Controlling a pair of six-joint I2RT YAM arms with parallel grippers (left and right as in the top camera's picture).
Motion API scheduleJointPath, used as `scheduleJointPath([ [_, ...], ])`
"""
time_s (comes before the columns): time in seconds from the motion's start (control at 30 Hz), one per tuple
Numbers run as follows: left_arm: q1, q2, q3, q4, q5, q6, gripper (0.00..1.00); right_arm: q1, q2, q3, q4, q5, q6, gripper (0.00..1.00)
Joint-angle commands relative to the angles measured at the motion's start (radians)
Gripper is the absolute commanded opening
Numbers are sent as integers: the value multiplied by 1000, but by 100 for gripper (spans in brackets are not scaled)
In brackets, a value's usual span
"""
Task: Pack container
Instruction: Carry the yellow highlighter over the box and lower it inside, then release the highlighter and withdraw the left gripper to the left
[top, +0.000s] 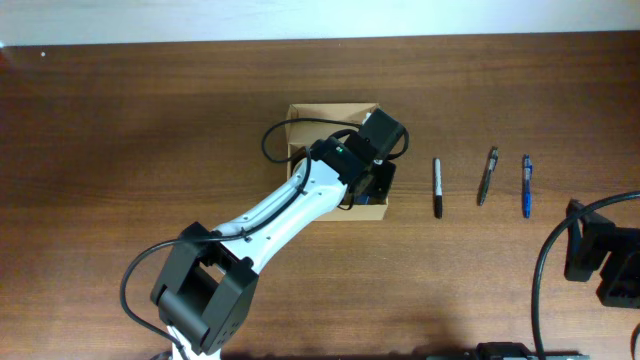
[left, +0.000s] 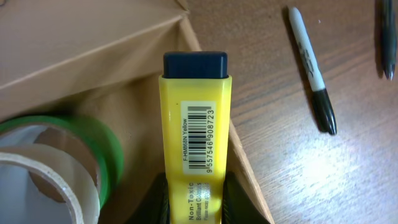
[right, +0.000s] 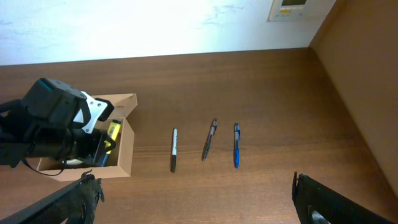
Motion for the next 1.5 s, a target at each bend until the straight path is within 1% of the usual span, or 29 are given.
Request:
scheduleJointPath([
  [0.0, 0, 13, -6, 5, -33, -96, 2, 11, 6, -4, -6, -10, 5, 99],
  [0.33, 0, 16, -6, 9, -123, -356, 2, 11, 3, -4, -6, -26, 5, 99],
  [0.47, 0, 26, -6, 18, -140, -419, 2, 11, 2, -4, -6, -26, 5, 99],
  [0.6, 0, 64, -6, 33, -137, -459, 2, 11, -2, -4, -6, -29, 5, 99],
  [0.8, 0, 130, -6, 46, -98, -461, 2, 11, -2, -4, -6, -29, 5, 99],
  [1.03, 0, 135, -6, 49, -93, -460, 3, 11, -2, -4, -6, -29, 5, 99],
  [1.07, 0, 135, -6, 49, -93, -460, 9, 11, -2, -4, -6, -29, 5, 99],
  [1.1, 0, 135, -6, 49, -93, -459, 21, 11, -2, -4, -6, -29, 5, 99],
  [1.2, 0, 135, 3, 51, -93, -400, 39, 11, -2, -4, -6, -28, 5, 99],
  [1.33, 0, 128, 58, 21, -94, -322, 51, 11, -1, -4, -6, -28, 5, 99],
  [1.47, -2, 104, 159, -88, -121, -268, 54, 11, -2, -4, -6, -24, 4, 99],
])
